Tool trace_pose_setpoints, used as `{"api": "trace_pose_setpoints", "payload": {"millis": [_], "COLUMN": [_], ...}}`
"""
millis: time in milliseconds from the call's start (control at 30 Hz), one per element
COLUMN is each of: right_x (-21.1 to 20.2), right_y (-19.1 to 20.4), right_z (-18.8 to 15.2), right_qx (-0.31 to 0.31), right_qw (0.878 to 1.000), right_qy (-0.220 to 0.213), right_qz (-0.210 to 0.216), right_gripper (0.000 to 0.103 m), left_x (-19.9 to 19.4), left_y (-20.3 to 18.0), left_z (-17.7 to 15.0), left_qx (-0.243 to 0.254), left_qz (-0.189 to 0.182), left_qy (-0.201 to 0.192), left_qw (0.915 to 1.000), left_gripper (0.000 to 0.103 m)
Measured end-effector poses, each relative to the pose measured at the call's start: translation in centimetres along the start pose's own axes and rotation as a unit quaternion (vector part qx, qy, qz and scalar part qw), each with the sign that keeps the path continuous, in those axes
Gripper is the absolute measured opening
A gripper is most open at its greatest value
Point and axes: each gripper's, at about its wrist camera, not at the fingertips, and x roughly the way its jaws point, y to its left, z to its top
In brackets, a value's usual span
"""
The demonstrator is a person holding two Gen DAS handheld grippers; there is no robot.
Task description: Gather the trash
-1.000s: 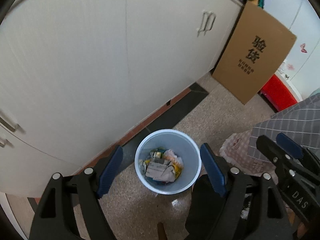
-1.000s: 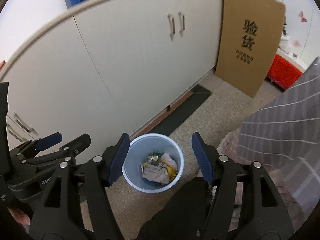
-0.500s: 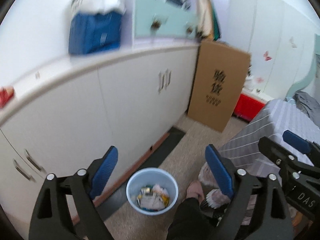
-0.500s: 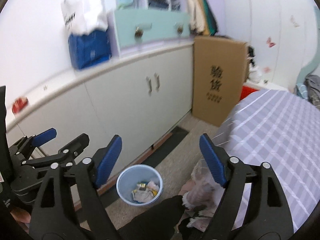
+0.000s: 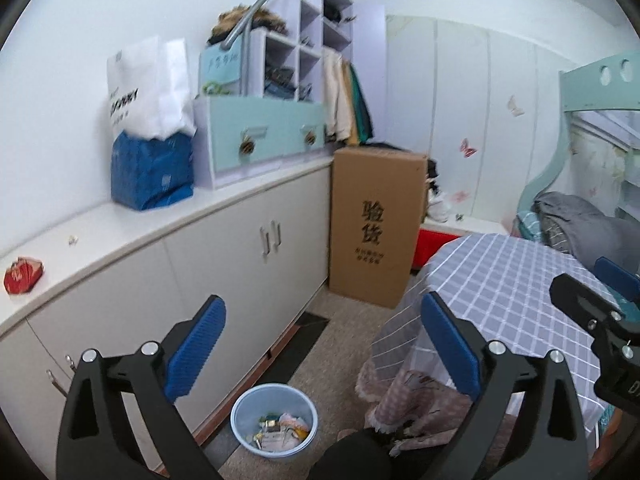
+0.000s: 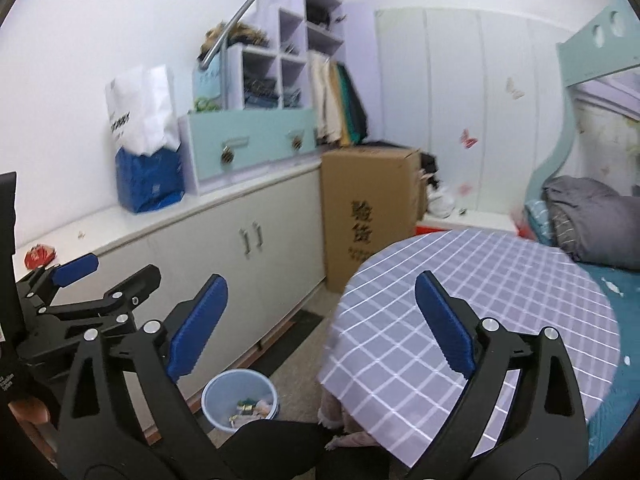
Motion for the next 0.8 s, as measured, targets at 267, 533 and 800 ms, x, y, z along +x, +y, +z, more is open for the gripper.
{"api": "trace_pose_setpoints", "payload": {"millis": [267, 533, 800], "right_x": [-3.7, -5.1, -5.0], "right_y": [-1.6, -2.3, -2.6], "right_z": [-0.9, -1.9, -2.3], "right_qx": [-0.002, 0.005, 0.007], "right_qw": [0.999, 0.997, 0.997], "right_qy": [-0.038, -0.052, -0.052], "right_qz": [-0.033, -0.051, -0.054], "right_gripper": [0.095, 0.096, 0.096], "left_x": [-3.9, -5.2, -5.4], "left_y": [-2.6, -3.5, -4.5], "left_z": [0.5, -0.1, -0.9], "left_qx": [0.023, 0.027, 0.037], "left_qz": [-0.019, -0.023, -0.027], "left_qy": [-0.040, -0.053, -0.057], "left_qw": [0.9987, 0.9980, 0.9973], "left_gripper": [0.096, 0.097, 0.097]}}
